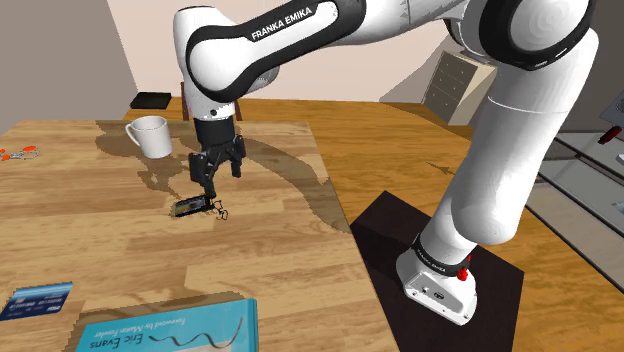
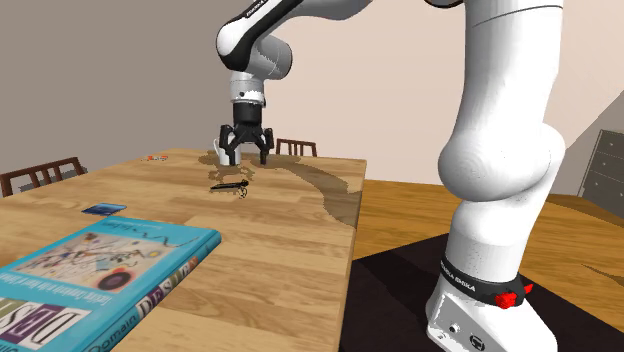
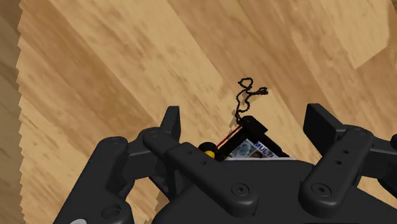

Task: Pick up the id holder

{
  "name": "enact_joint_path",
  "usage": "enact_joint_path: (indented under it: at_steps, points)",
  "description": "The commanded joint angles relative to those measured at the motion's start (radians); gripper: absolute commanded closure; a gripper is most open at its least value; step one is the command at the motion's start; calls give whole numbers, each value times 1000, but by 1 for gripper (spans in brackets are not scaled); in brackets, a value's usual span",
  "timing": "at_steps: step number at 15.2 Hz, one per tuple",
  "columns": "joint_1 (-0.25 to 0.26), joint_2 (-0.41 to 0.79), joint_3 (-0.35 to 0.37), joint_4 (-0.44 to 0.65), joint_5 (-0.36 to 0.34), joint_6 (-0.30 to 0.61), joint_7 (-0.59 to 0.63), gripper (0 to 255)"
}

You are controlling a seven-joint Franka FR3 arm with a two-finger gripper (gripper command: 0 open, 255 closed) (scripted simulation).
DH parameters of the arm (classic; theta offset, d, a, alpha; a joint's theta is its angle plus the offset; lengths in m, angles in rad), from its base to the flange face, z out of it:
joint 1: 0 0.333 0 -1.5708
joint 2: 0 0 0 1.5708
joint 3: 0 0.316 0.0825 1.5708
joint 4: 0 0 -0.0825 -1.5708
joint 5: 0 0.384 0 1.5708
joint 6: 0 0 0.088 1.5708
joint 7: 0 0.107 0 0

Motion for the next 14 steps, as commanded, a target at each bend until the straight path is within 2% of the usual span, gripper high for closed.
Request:
enact_joint_path:
  at_steps: [1,10,11,14]
  points:
    - [18,63,8,47,-12,6,18,0]
    - [25,112,4,3,-25,96,13,0]
    - [24,112,3,3,-25,95,12,255]
    - [24,112,3,4,-25,95,13,255]
